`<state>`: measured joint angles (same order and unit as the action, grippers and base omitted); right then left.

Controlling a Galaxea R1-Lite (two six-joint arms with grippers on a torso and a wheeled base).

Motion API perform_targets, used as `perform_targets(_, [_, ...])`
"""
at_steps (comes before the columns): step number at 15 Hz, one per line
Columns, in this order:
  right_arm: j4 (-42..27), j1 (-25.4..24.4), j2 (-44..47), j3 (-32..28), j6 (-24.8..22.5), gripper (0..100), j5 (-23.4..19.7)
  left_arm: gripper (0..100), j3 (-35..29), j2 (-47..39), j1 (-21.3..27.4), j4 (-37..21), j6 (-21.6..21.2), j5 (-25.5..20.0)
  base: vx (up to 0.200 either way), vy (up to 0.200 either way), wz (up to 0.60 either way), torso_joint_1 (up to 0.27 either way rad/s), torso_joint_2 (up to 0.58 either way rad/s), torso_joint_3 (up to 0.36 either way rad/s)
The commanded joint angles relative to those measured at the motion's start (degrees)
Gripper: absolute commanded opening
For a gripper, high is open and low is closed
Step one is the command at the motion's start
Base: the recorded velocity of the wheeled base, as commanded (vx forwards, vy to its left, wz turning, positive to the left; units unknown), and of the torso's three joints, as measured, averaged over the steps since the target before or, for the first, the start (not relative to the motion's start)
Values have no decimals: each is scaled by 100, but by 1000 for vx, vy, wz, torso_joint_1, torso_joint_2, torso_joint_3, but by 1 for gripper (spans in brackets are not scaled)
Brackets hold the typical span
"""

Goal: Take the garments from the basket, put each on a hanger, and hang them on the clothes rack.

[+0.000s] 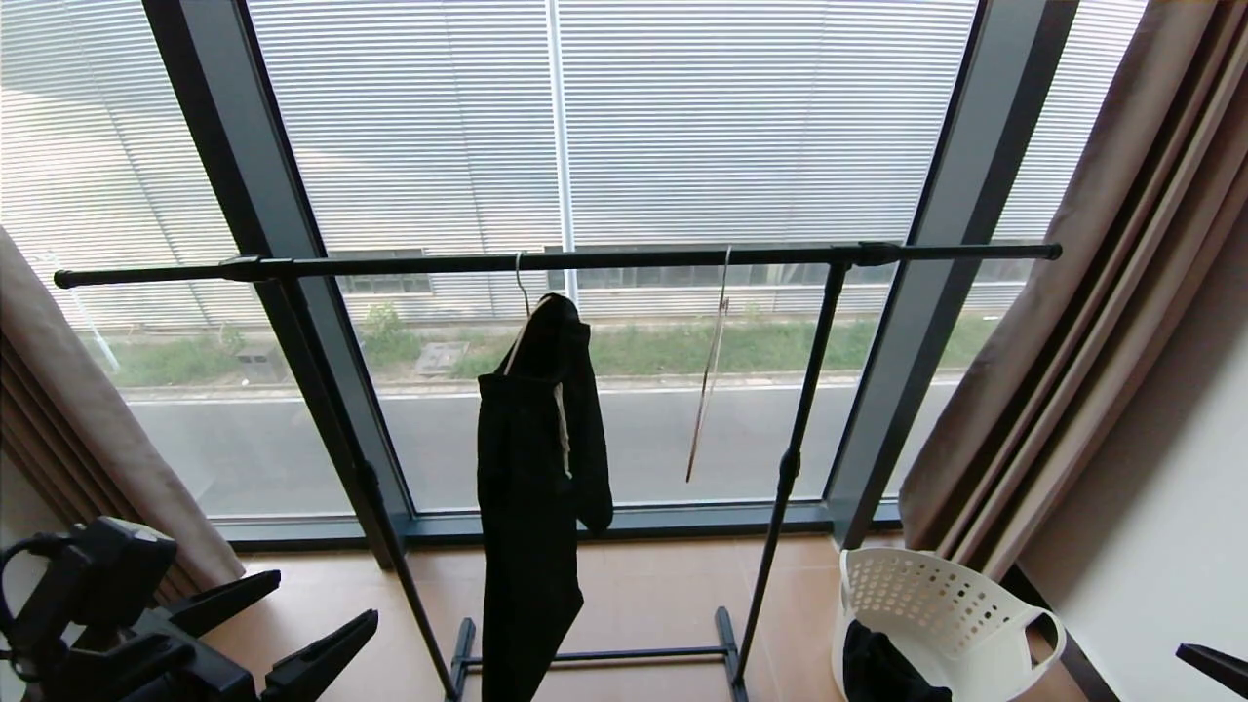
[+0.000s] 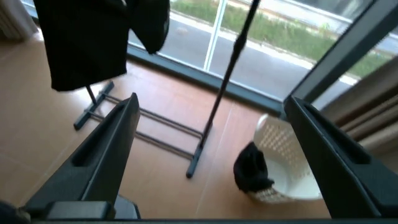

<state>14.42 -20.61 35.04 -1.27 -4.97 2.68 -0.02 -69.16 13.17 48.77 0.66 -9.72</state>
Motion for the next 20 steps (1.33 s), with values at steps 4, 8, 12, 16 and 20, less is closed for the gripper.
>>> perform_targets(4, [-1618, 444, -2176, -23, 128, 100, 83, 100, 2, 2794, 72, -2557, -119, 22, 0, 0, 0, 0, 0, 0])
perform_targets(8, [-1627, 998, -2484, -23, 128, 100, 66, 100, 2, 4595, 37, -4236, -461, 365, 0, 0, 0, 0, 0, 0])
perform_targets(12, [-1636, 1007, -2704, -23, 128, 100, 66, 100, 2, 5835, -367, -4877, -470, 734, 0, 0, 0, 0, 0, 0])
perform_targets(16, [-1636, 1007, -2774, -23, 128, 100, 66, 100, 2, 6239, -1914, -4877, -743, 611, 0, 0, 0, 0, 0, 0])
perform_targets(20, [-1636, 1007, -2950, -23, 128, 100, 66, 100, -6, 6397, -2028, -4895, -576, 163, 0, 0, 0, 0, 0, 0])
